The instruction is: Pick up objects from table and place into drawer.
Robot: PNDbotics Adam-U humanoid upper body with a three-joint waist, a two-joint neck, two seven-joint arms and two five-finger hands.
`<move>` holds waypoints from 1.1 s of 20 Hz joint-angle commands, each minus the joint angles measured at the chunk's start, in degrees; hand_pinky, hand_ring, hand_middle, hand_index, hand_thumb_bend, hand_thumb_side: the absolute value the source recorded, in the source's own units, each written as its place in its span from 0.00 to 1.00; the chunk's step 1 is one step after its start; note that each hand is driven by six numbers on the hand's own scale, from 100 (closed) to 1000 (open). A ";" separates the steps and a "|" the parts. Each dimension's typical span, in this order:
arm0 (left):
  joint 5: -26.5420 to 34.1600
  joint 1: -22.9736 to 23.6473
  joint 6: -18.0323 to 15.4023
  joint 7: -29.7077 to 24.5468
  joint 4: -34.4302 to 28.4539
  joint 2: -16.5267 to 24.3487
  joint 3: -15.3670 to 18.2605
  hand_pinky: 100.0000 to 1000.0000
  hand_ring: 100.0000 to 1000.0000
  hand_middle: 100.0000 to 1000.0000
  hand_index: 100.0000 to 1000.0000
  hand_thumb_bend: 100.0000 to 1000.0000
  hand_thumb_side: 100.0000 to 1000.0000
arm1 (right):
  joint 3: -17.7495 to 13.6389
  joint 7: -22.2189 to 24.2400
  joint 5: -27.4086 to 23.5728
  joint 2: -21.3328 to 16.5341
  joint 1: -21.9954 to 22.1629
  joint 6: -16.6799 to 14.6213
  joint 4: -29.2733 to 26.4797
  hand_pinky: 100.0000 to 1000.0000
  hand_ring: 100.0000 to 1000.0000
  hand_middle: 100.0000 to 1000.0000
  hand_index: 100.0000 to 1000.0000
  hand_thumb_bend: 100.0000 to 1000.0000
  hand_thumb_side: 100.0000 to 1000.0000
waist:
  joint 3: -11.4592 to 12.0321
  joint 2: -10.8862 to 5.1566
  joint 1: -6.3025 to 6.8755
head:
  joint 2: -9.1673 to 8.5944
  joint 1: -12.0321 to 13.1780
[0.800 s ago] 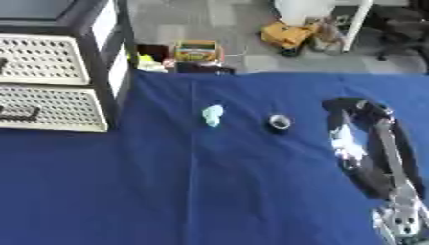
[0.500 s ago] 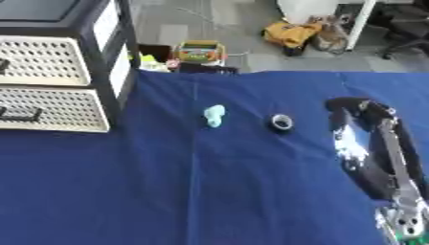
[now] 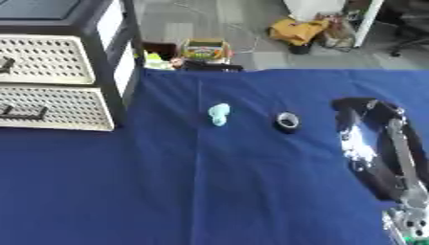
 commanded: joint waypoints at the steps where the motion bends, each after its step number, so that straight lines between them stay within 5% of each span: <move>1: 0.96 0.14 -0.20 0.13 -1.12 4.62 1.46 0.43 0.27 0.37 0.65 0.00 0.35 | -0.75 -0.56 0.45 -1.65 0.23 -0.02 -0.92 0.57 0.66 0.30 0.66 0.02 0.73 | -0.23 -1.83 0.20 | 0.34 0.92; 13: 4.29 0.76 1.71 -1.28 -1.12 12.31 3.12 0.44 0.27 0.33 0.67 0.00 0.30 | -1.10 -1.23 0.51 -1.19 2.29 0.02 -0.92 0.57 0.66 0.30 0.66 0.01 0.73 | -1.36 -3.98 0.34 | 0.90 3.23; 22: 8.92 -1.74 3.38 -7.38 -1.12 15.87 3.05 0.48 0.28 0.33 0.68 0.00 0.31 | -1.04 -1.85 -0.06 -0.53 2.98 -0.34 -0.92 0.57 0.66 0.32 0.67 0.05 0.77 | -1.25 -4.68 -0.11 | 1.68 3.19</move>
